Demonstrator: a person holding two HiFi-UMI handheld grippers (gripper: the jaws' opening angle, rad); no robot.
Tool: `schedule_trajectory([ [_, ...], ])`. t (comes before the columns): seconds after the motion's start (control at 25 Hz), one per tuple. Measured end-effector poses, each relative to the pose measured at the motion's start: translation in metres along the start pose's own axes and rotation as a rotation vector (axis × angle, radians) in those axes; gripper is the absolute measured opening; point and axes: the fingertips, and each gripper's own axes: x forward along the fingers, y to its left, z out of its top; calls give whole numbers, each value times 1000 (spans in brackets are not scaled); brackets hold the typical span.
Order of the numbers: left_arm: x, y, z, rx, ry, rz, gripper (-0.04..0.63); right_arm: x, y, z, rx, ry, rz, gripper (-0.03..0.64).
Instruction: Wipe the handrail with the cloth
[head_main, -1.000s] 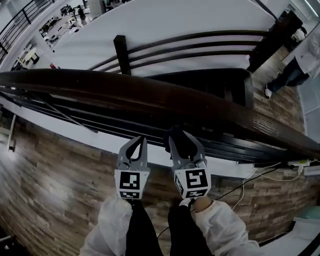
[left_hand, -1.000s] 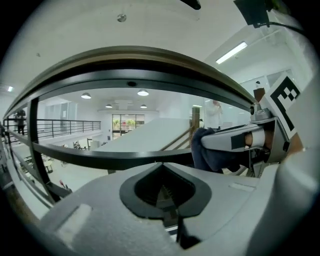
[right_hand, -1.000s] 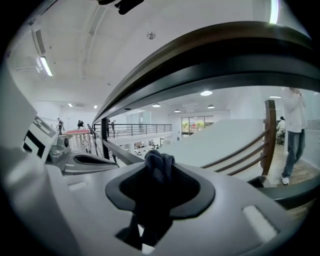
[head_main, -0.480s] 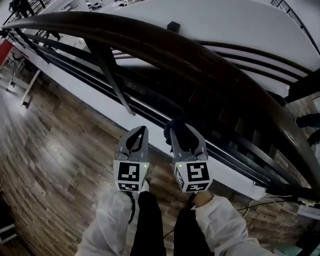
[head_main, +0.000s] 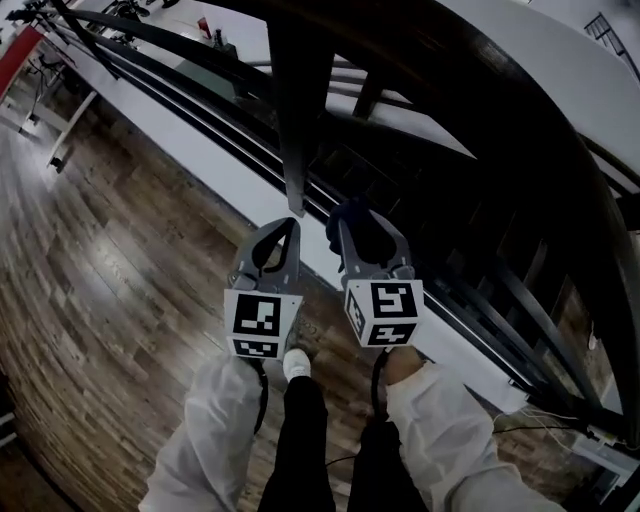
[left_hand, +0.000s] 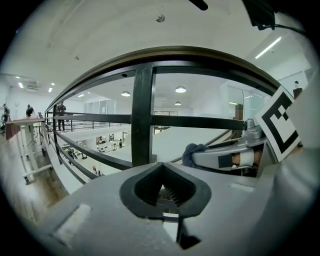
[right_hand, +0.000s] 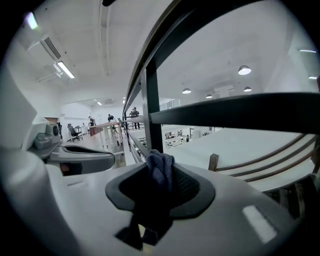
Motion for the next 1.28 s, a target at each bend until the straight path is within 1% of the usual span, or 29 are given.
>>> schedule_trajectory([
  [0.2,22,22,-13,19,10,-20,0,44,8,-4,-8,20,1,129],
  [0.6,51,68,-19,7,19,-20,0,111,16,-14,-3,67,-20,129],
  [0.88,57,80,-20,-2,20,-11,0,118,9,-26,19,92,-46,129],
  [1.28,51,70,-26,4,36,-28,0,117,8,-29,39,115,-56,129],
])
